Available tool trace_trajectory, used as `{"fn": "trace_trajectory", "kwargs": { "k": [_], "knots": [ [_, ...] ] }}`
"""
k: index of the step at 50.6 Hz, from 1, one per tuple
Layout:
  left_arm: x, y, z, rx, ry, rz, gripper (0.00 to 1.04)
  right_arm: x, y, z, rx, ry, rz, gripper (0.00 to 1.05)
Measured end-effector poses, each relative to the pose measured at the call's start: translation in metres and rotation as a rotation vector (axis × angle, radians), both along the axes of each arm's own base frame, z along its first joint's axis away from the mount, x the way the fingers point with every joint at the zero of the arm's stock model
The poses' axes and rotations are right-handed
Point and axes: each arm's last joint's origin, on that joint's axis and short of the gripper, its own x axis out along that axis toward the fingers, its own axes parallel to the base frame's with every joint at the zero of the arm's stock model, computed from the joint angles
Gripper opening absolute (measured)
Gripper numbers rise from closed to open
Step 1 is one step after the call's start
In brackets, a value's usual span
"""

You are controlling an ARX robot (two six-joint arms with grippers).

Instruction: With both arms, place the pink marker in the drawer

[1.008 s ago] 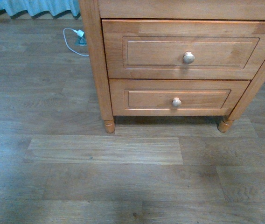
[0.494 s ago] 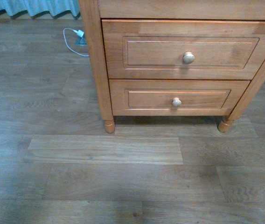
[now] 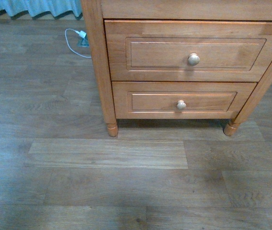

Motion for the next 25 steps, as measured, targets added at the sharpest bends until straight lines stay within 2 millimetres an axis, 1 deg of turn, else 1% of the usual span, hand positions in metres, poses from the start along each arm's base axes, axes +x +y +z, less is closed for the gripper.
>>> {"fn": "trace_trajectory", "kwargs": {
  "k": [8,10,11,14,16,19,25],
  "knots": [
    [0.000,0.000,0.000,0.000,0.000,0.000,0.99,0.000,0.000,0.000,-0.003,-0.002,-0.003,0.96],
    [0.000,0.000,0.000,0.000,0.000,0.000,0.99,0.000,0.000,-0.006,-0.068,-0.150,-0.119,0.88],
    [0.000,0.000,0.000,0.000,0.000,0.000,0.99,-0.001,0.000,-0.008,-0.075,-0.180,-0.141,0.86],
    [0.000,0.000,0.000,0.000,0.000,0.001,0.99,-0.005,-0.003,-0.016,-0.091,-0.310,-0.237,0.75],
    [0.000,0.000,0.000,0.000,0.000,0.000,0.99,-0.008,-0.005,-0.020,-0.089,-0.365,-0.259,0.68],
    [0.000,0.000,0.000,0.000,0.000,0.000,0.99,-0.012,-0.010,-0.027,-0.087,-0.394,-0.249,0.58],
    [0.000,0.000,0.000,0.000,0.000,0.001,0.99,-0.018,-0.015,-0.042,-0.099,-0.389,-0.266,0.36]
  ]
}}
